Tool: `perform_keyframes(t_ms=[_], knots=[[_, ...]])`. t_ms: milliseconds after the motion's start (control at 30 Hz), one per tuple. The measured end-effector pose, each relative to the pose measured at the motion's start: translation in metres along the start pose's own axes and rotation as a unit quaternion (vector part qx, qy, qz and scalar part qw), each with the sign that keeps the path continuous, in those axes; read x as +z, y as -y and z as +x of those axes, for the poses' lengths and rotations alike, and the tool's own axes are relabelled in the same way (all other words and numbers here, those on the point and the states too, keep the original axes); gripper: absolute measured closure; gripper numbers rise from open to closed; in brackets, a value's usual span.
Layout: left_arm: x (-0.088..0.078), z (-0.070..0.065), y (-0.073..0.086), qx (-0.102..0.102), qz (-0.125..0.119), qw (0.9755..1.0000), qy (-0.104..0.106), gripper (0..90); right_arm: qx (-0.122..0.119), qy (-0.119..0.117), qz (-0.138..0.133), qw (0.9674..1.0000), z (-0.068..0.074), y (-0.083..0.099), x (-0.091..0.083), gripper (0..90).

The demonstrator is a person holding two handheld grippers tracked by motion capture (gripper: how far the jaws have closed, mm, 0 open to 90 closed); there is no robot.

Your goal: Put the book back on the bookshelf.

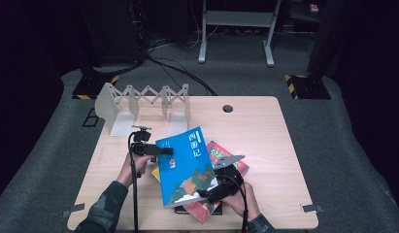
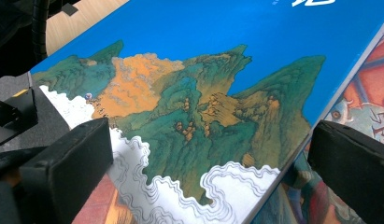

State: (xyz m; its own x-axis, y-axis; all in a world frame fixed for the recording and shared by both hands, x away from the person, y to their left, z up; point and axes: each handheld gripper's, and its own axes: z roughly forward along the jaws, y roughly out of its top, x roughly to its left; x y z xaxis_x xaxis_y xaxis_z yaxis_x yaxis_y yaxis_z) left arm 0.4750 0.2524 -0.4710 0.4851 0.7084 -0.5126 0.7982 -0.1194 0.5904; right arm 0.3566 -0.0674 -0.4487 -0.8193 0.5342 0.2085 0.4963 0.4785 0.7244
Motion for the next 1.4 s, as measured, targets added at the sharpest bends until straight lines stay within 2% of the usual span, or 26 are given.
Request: perform_keyframes(t_ms=[100, 200, 500, 800, 867, 900, 933, 967, 1033, 1133, 1167, 1300, 1400], knots=[[0.000, 0.001, 0.001, -0.007, -0.002, 1.0000, 0.002, 0.0, 0.000, -0.001, 0.000, 1.0000, 0.000, 0.000, 0.000, 0.0], [-0.001, 0.001, 0.006, -0.020, -0.001, 0.9997, 0.015, 0.0, 0.000, 0.000, -0.001, 1.0000, 0.000, 0.000, 0.000, 0.0], [0.004, 0.002, 0.006, -0.023, 0.005, 0.9989, 0.039, 0.0, 0.000, 0.000, 0.000, 1.0000, 0.000, -0.001, 0.001, 0.0], [-0.007, -0.005, 0.000, -0.001, -0.006, 0.9999, 0.009, 4.1, 0.000, -0.004, 0.004, 1.0000, -0.001, -0.004, 0.004, 0.0], [-0.008, -0.007, 0.000, -0.006, -0.012, 0.9999, 0.004, 5.7, -0.006, -0.007, 0.005, 0.9999, -0.002, -0.005, 0.005, 0.0], [-0.012, -0.009, -0.002, 0.007, -0.012, 0.9999, -0.002, 6.2, -0.001, -0.007, 0.006, 1.0000, -0.002, -0.005, 0.005, 0.0], [-0.012, -0.009, -0.002, 0.007, -0.012, 0.9999, -0.002, 6.7, -0.004, -0.008, 0.007, 0.9999, -0.002, -0.006, 0.006, 0.0], [-0.016, -0.011, -0.004, 0.021, -0.012, 0.9997, -0.010, 7.1, -0.005, -0.008, 0.006, 0.9999, -0.002, -0.006, 0.006, 0.0], [-0.017, -0.013, -0.004, 0.017, -0.011, 0.9997, -0.011, 8.2, -0.009, -0.009, 0.008, 0.9999, -0.003, -0.008, 0.008, 0.0], [-0.022, -0.018, -0.008, 0.026, -0.014, 0.9992, -0.026, 10.5, -0.007, -0.009, 0.012, 0.9999, -0.003, -0.010, 0.009, 0.0], [-0.024, -0.020, -0.010, 0.034, -0.013, 0.9988, -0.033, 10.5, -0.007, -0.009, 0.012, 0.9999, -0.003, -0.010, 0.009, 0.0], [-0.031, -0.031, -0.017, 0.047, -0.015, 0.9966, -0.066, 13.7, -0.006, -0.007, 0.009, 0.9999, -0.003, -0.012, 0.012, 0.0], [-0.034, -0.033, -0.019, 0.051, -0.025, 0.9960, -0.070, 17.1, 0.000, -0.005, 0.004, 1.0000, -0.003, -0.012, 0.013, 0.0]])
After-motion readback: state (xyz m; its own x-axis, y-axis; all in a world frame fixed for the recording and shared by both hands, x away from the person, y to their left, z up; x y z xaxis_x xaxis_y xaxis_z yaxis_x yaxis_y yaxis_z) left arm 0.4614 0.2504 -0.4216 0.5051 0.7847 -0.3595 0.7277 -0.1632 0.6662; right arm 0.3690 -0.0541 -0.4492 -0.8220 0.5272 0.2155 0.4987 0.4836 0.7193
